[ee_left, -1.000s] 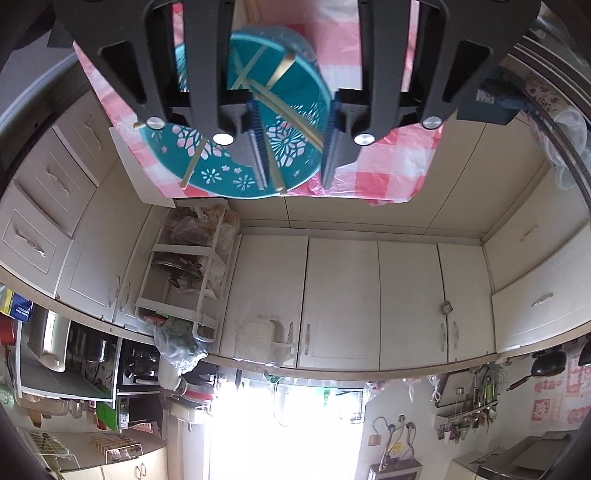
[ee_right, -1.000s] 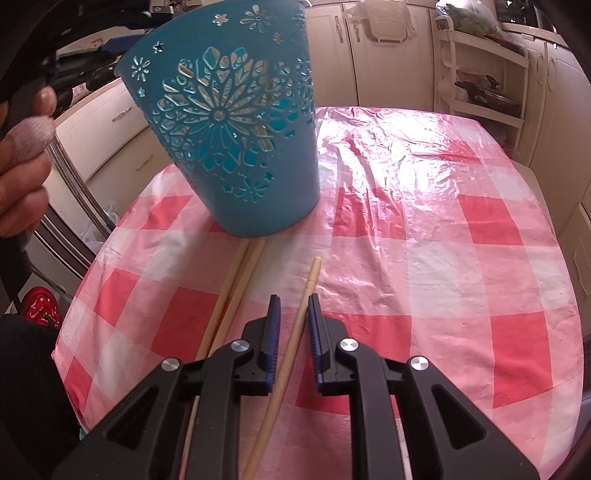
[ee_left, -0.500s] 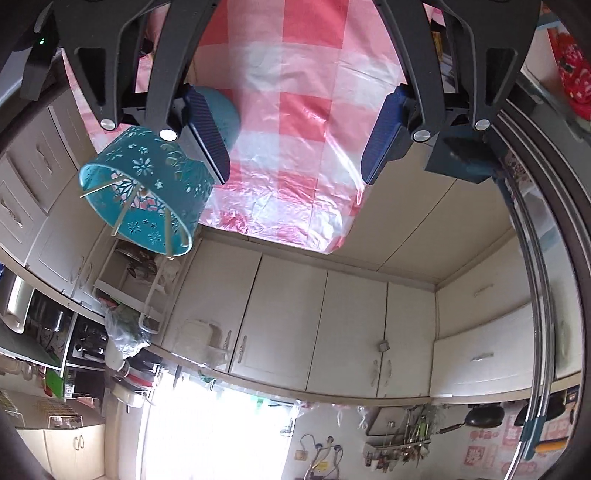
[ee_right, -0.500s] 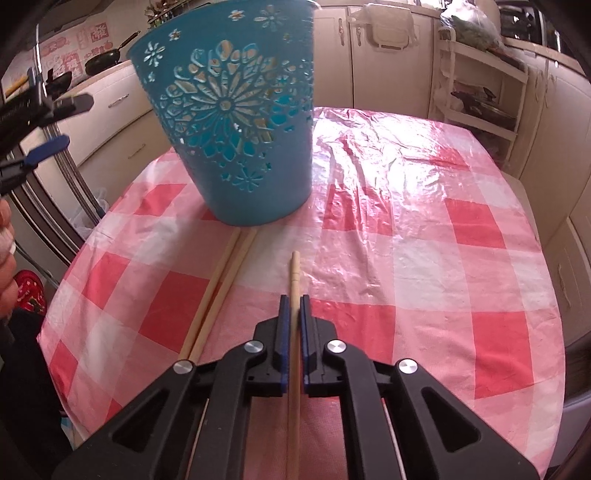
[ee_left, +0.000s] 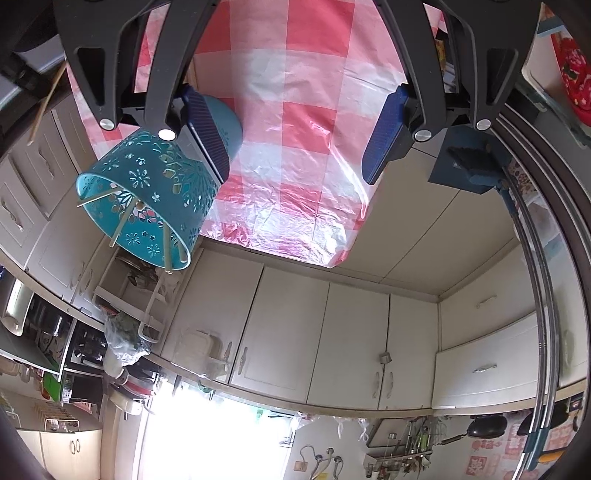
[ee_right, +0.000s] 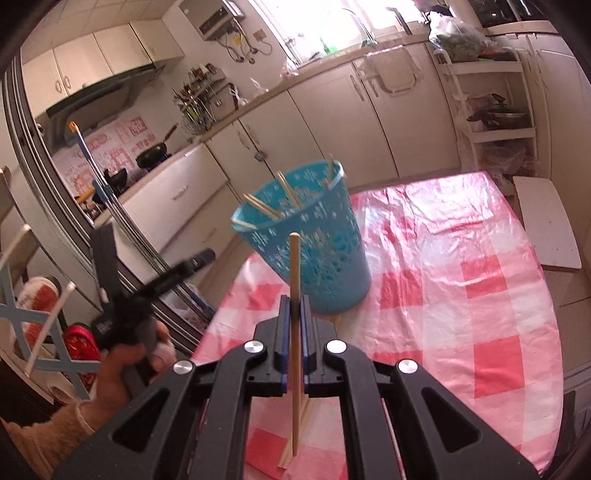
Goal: Organize utensils
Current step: 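Carry the chopstick over the teal bin and open the right tool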
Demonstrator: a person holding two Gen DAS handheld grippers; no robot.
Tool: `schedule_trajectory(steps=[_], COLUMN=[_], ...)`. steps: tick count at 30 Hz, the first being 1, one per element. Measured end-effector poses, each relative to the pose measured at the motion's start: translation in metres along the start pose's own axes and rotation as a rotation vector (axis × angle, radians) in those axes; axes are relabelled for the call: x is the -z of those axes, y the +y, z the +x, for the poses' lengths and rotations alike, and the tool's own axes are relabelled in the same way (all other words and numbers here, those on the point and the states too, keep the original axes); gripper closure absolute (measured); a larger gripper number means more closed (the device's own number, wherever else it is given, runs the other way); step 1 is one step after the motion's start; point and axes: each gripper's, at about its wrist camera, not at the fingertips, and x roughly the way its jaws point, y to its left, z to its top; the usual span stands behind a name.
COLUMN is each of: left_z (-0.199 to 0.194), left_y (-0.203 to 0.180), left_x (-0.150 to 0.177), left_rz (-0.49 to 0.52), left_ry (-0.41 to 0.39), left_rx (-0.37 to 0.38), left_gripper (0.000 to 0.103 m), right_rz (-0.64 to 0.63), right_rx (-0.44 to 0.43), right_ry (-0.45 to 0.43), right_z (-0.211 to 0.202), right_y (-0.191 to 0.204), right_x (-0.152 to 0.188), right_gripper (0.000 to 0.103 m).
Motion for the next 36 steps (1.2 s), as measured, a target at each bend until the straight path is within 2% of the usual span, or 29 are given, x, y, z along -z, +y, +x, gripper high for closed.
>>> schedule_trajectory(steps=[4, 9, 12, 17, 20, 25, 32, 33, 35, 36], left_z=[0.001, 0.004, 0.005, 0.007, 0.007, 0.007, 0.005, 0.005, 0.005, 0.005], left_y=[-0.004, -0.005, -0.005, -0.003, -0.002, -0.004, -0.011, -0.012, -0.013, -0.014], left_x=[0.002, 0.003, 0.003, 0.003, 0.002, 0.002, 0.003, 0.004, 0.004, 0.005], left_rz=[0.014, 0.012, 0.006, -0.005, -0.008, 0.003, 0.041, 0.045, 0.053, 0.055], left_ry=[0.007, 0.021, 0.025, 0.031, 0.031, 0.025, 0.013, 0.012, 0.014, 0.015], left_rx=[-0.001, 0.006, 0.009, 0.013, 0.014, 0.009, -0.002, -0.002, -0.003, -0.004], left_gripper=[0.032, 0.032, 0.032, 0.031, 0.031, 0.031, 0.028, 0.027, 0.026, 0.026], right_rz=[-0.029, -0.075, -0.099, -0.161, -0.204, -0.245, -0.216, -0.219, -0.232, -0.240], right_rx=[-0.061, -0.105, -0.103, -0.037, 0.040, 0.150, 0.202, 0.205, 0.218, 0.225], right_ry=[-0.098, -0.177, -0.218, -0.272, -0.271, -0.181, -0.067, -0.060, -0.077, -0.100], right_z=[-0.017, -0.028, -0.029, -0.020, -0.001, 0.046, 0.081, 0.083, 0.075, 0.069], right_y=[0.024, 0.048, 0.058, 0.069, 0.069, 0.055, 0.031, 0.032, 0.035, 0.040], right_x=[-0.041, -0.089, -0.117, -0.148, -0.149, -0.128, -0.104, -0.102, -0.097, -0.093], right_gripper=[0.097, 0.097, 0.097, 0.097, 0.097, 0.097, 0.096, 0.093, 0.065, 0.062])
